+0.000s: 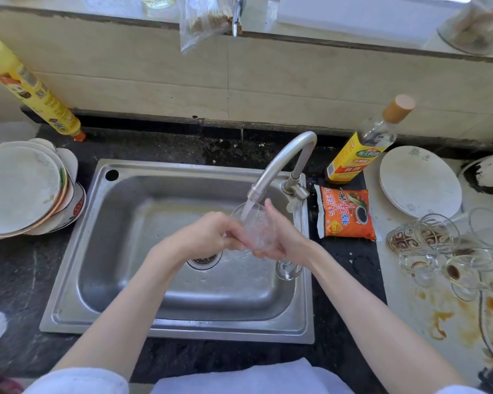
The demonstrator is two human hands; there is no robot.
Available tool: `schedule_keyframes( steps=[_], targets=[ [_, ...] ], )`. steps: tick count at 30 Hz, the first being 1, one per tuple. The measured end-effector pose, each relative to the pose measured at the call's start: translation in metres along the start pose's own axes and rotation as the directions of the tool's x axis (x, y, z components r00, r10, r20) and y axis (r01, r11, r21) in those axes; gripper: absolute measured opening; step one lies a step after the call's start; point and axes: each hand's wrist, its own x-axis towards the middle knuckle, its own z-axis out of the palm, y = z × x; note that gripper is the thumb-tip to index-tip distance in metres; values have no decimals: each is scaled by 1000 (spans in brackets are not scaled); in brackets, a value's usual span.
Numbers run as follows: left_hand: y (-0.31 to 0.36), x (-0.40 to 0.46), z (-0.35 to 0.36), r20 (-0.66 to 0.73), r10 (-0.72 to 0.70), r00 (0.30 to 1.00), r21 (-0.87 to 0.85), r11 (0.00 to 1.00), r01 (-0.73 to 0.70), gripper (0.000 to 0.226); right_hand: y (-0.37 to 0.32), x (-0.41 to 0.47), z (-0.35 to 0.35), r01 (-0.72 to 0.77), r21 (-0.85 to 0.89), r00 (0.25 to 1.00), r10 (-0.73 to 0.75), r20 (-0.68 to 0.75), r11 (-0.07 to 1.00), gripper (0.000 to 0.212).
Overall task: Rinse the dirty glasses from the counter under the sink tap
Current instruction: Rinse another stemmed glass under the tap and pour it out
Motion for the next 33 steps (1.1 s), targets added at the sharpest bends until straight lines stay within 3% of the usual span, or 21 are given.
schedule_keyframes(
  steps=[4,6,9,12,13,15,18,20,22,24,27,31,33],
  targets=[
    [4,0,11,-274,-123,954,-128,988,91,24,5,-1,14,267,-36,949,-269,-163,963,64],
    [7,-1,18,-317,-125,940,-145,986,82,16,10,-2,18,335,-38,904,-332,-270,942,52],
    [9,-3,17,-187,-52,981,-64,997,41,8,8,3,14,261,41,928,-239,-286,965,63],
    [8,0,10,48,-99,994,70,993,96,9,3,8,9,90,95,989,-78,-126,991,91],
    [8,1,10,24,-119,993,50,992,118,10,6,11,8,74,118,995,-65,-79,990,98],
    [12,3,12,-141,-124,982,-18,992,122,25,9,16,6,106,182,994,-98,-52,978,90],
    [18,3,18,-352,-130,927,-43,992,123,34,12,11,10,330,82,934,-312,-173,941,69],
    [16,3,17,-290,-101,952,5,994,107,21,11,7,10,369,-15,902,-362,-235,929,65],
    [12,2,14,-78,-55,995,73,995,61,5,7,5,7,269,-33,936,-269,-228,963,65],
    [9,1,13,51,-29,998,120,992,22,11,3,5,3,146,18,979,-142,-147,989,78],
    [7,4,11,-59,-33,998,92,995,38,12,7,11,1,97,122,995,-92,-46,988,86],
    [9,5,14,-284,-105,953,-8,994,107,28,16,13,8,363,15,910,-351,-219,932,71],
    [12,4,13,-246,-69,967,19,997,76,23,14,15,10,376,18,899,-360,-249,927,69]
  ],
)
